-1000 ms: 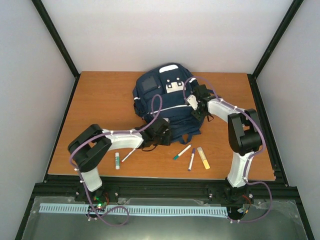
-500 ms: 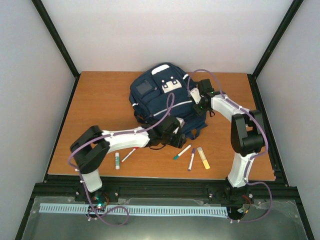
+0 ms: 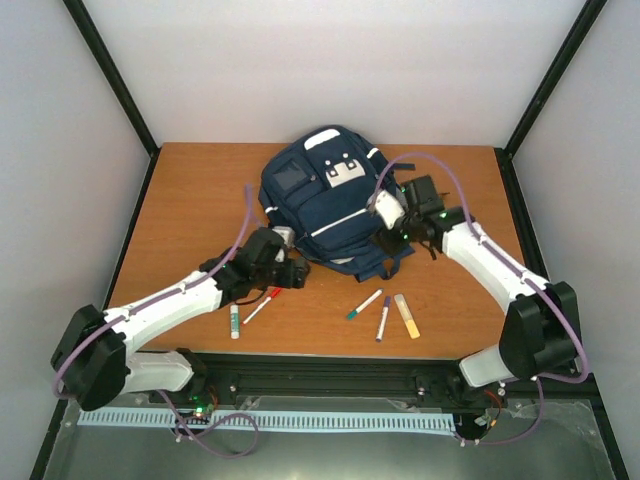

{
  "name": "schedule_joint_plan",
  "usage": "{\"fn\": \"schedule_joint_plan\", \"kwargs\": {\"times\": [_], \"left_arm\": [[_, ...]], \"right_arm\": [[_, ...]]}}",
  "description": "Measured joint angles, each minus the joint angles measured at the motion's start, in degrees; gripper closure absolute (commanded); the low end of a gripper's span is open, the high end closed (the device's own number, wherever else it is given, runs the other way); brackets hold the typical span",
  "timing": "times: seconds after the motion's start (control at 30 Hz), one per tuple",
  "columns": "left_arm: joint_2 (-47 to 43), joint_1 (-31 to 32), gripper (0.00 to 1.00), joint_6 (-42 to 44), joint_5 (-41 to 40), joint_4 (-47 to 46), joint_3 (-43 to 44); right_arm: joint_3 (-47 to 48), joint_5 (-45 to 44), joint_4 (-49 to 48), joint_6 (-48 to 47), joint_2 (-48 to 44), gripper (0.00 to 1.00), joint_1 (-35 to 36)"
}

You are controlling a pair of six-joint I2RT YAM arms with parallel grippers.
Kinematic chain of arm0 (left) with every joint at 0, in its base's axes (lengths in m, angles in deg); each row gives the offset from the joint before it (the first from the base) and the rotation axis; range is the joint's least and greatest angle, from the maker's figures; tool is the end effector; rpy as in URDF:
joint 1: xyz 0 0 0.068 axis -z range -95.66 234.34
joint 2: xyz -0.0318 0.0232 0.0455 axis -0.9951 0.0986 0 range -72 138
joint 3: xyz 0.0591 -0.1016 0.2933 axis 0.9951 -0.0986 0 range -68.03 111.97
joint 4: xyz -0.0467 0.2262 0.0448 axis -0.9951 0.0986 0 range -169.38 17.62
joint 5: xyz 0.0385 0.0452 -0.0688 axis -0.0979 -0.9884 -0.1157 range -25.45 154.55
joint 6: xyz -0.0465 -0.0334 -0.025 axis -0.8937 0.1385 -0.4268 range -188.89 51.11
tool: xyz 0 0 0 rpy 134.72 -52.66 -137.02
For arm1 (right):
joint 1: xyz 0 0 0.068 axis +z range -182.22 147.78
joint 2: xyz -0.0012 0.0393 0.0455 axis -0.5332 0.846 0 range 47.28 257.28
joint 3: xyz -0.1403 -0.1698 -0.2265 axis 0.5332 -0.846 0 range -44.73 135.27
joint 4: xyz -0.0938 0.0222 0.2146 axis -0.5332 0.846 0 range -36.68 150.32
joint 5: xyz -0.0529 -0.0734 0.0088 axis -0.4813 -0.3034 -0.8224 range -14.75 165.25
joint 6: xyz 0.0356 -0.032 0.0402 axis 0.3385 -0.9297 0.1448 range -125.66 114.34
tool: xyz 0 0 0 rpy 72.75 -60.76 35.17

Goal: Pack the student bag
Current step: Adjust the student bag at the center of the board.

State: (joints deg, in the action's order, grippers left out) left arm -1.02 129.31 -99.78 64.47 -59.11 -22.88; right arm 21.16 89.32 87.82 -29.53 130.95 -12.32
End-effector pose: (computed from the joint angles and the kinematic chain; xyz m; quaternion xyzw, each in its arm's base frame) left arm 0.1593 -0.1590 0.2769 0.1134 0.9206 -0.2292 0.2952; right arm 0.2634 0.1076 0.3158 -0.3868 0.8568 0.1047 0.3246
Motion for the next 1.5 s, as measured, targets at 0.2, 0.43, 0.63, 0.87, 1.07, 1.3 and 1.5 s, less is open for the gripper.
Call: {"fn": "schedule_joint_plan", "kwargs": {"times": [0.2,0.43,0.63,0.87,1.07,1.3,1.5], "left_arm": [[-0.46,-9.55,0.22,-3.10,-1.62,-1.01,-5.11],[10.58,-12.24,0.33,-0.92,0.07,-7.56,-3.39],[17.84,-13.88,0.35,2.84,2.49,-10.67,-0.79],[23.02,-14.36,0.35,7.54,2.69,-11.87,5.53],[27.50,-14.38,0.39,11.28,4.85,-11.80,9.25],[30.56,-13.73,0.44,12.79,11.17,-12.61,10.45],[31.19,-10.64,0.43,13.31,12.00,-12.61,11.56]], "right_arm": [[-8.35,5.55,0.13,-3.98,-1.14,0.40,8.20],[-9.70,6.43,-1.09,-5.16,-0.31,0.41,9.07],[-10.40,6.40,-1.88,-5.44,0.42,0.42,9.09],[-10.88,6.10,-2.29,-5.46,0.94,0.43,9.09],[-10.88,4.72,-2.69,-5.44,1.14,0.45,9.09],[-10.88,1.64,-3.37,-5.33,1.14,0.46,9.09],[-10.88,0.26,-3.52,-5.05,1.14,0.46,8.68]]}}
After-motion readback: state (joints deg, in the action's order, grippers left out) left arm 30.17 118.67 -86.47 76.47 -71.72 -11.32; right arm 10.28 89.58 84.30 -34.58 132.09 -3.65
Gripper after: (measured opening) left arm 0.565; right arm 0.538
